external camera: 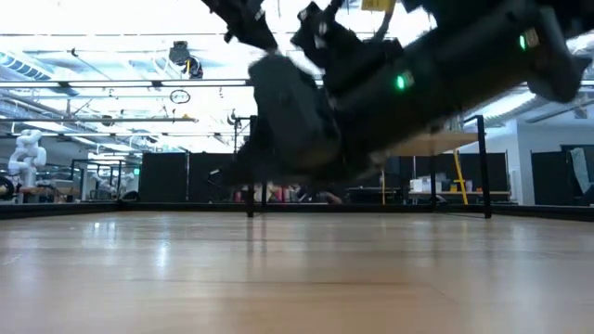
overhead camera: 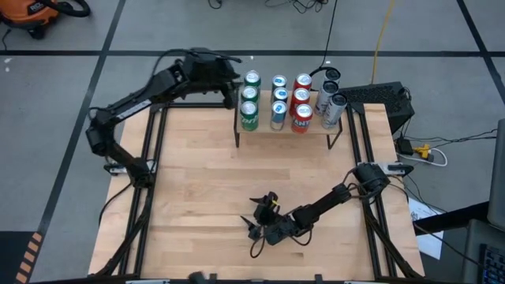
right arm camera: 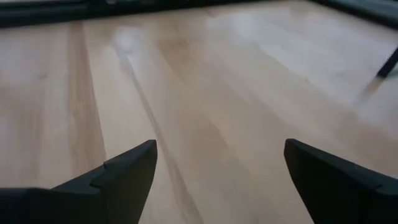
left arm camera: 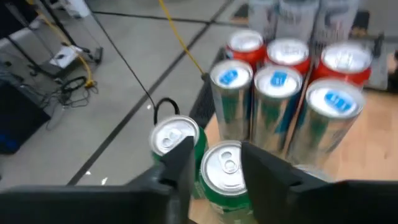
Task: Place canned beverage on shelf
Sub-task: Adjust the soda cans on the shelf, then return to Home Position
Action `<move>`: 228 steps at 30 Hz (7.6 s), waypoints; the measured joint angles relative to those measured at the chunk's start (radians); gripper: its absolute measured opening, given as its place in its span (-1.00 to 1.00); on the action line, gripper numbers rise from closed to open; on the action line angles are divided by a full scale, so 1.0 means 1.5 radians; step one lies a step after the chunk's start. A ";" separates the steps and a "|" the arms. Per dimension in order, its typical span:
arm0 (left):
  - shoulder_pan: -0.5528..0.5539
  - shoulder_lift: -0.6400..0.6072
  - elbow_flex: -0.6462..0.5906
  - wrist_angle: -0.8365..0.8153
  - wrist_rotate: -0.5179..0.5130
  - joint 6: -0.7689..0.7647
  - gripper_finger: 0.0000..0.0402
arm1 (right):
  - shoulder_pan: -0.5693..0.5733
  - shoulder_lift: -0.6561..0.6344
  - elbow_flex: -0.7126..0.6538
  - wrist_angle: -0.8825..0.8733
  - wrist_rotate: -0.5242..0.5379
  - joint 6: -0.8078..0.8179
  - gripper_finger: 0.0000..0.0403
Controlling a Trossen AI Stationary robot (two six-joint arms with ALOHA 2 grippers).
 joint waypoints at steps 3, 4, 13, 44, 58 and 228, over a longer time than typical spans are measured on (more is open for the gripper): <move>-0.007 -0.043 0.000 -0.021 -0.012 -0.014 -0.19 | -0.001 -0.029 -0.001 -0.003 -0.001 -0.041 0.68; -0.012 -0.058 0.000 -0.033 -0.012 -0.013 -0.16 | -0.001 -0.041 -0.005 -0.001 -0.001 -0.054 0.68; -0.133 -0.254 -0.168 0.007 -0.009 -0.052 -0.17 | -0.001 -0.258 -0.240 0.128 -0.040 -0.104 0.32; -0.481 -0.163 -0.782 0.825 -0.184 -0.222 -0.31 | -0.386 -0.620 0.372 -1.080 -0.072 -0.084 -1.00; -0.553 -0.112 -0.782 0.892 -0.226 -0.215 -0.31 | -0.664 -0.586 0.345 -1.078 -0.315 -0.117 -1.00; -0.756 -0.107 -0.800 1.013 -0.517 -0.119 -0.31 | -0.263 -0.697 0.055 -0.588 -0.354 -0.220 -1.00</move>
